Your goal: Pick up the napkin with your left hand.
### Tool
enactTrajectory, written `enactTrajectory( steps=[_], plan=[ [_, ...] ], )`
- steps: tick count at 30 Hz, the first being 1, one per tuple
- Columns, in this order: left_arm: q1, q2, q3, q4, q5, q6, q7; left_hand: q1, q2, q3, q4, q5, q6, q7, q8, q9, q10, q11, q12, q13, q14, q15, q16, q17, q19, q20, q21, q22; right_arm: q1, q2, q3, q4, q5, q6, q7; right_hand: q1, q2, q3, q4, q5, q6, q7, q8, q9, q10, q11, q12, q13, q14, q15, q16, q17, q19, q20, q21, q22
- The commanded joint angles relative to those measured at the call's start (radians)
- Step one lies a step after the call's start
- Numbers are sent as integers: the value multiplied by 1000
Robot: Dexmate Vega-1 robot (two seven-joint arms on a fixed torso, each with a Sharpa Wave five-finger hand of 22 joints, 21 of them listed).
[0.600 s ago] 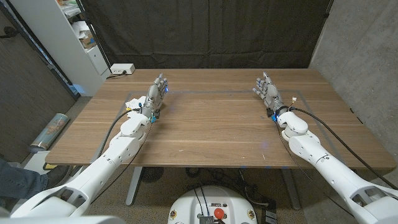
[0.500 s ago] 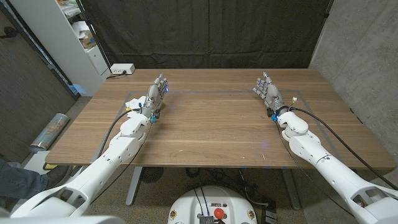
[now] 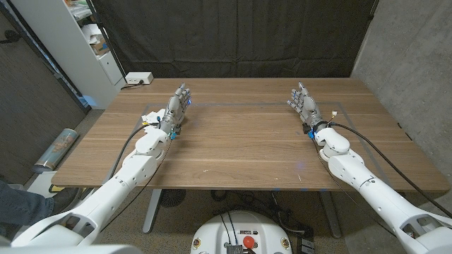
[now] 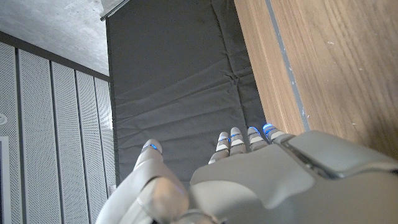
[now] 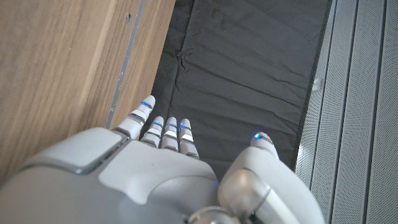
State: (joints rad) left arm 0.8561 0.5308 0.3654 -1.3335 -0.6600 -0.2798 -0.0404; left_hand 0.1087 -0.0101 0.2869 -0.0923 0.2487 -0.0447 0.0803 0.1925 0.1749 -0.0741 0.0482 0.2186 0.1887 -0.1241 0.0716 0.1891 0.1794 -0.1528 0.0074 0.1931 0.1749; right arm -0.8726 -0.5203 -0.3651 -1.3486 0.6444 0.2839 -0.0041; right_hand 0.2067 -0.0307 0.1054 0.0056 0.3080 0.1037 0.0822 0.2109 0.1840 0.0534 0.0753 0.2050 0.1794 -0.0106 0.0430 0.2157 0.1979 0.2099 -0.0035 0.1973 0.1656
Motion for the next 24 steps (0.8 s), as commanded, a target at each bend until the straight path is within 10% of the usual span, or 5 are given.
enactTrajectory(
  steps=[1,24],
  plan=[
    [-4,17,10,-31,11,34,0,10,4,6,0,3,7,5,3,3,-3,-2,4,3,-3,-1,5,2,-3,8,5,3,-22,-5,4,-23,-12,5,-26,12,4,6,-2,8,9,-1,1,4,2,7,-1,6,1,4,3,4,6,1,2,4],
    [38,66,-16,-105,50,-1,34,19,11,9,-4,0,10,3,2,4,1,-4,3,3,2,0,5,2,-4,15,4,3,-37,-41,16,-56,-20,-11,-32,29,14,12,-10,9,13,-1,-1,4,15,9,1,6,2,5,0,3,7,3,-1,4]
  ],
)
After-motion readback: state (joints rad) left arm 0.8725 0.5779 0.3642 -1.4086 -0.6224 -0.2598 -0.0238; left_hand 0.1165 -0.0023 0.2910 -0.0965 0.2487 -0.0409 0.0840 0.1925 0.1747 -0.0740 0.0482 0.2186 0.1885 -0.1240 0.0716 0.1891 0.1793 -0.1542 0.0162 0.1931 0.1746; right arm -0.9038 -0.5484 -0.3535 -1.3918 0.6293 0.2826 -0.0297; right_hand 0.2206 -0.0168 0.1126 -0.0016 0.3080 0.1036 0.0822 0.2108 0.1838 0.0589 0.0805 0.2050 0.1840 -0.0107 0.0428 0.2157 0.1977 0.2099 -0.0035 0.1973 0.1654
